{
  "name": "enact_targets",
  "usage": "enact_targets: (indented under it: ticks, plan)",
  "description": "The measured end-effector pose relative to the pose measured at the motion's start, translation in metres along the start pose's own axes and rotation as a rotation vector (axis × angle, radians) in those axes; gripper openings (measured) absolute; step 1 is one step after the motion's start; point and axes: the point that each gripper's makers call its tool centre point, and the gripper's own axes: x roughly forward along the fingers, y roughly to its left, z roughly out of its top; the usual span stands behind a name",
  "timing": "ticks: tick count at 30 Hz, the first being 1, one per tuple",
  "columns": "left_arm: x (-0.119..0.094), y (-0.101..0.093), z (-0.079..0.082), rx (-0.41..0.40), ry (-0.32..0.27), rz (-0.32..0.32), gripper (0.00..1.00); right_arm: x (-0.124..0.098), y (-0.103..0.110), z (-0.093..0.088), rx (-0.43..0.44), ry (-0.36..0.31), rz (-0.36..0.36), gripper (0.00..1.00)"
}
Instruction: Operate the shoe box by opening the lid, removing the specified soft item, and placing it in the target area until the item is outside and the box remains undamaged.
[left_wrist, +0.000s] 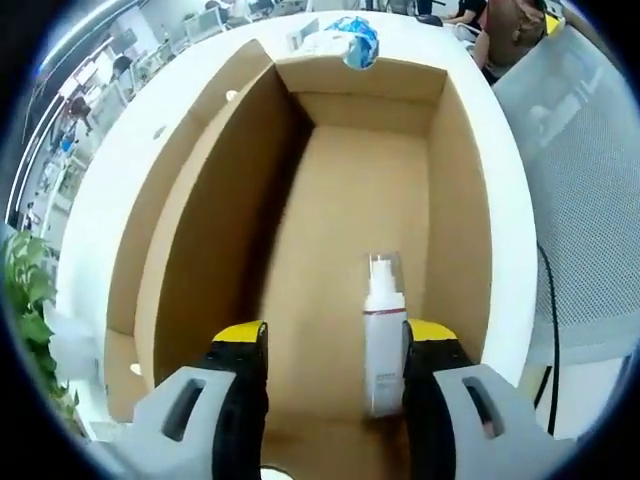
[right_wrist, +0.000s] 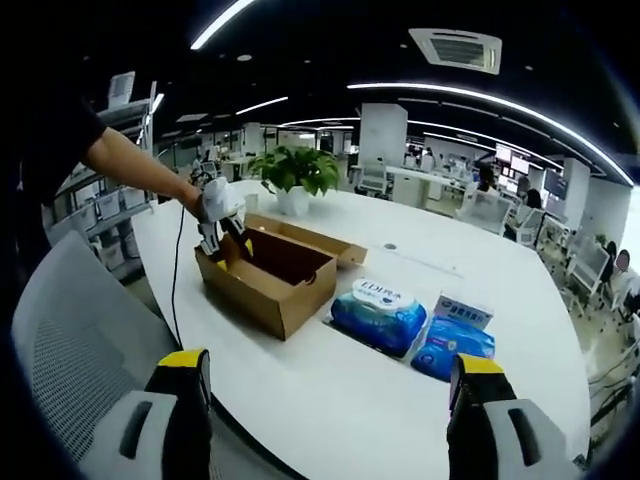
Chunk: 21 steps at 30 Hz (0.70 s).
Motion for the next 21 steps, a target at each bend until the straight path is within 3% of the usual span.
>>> enact_targets:
  ticks: [13, 21]
  plan:
    - [0.0, 0.012, 0.004, 0.005, 0.001, 0.035, 0.49, 0.0, 0.0, 0.0, 0.006, -0.004, -0.001, 0.99]
    - [0.003, -0.001, 0.005, 0.0, 0.005, -0.023, 0.44, -0.001, -0.002, 0.001, 0.014, -0.01, -0.007, 0.99]
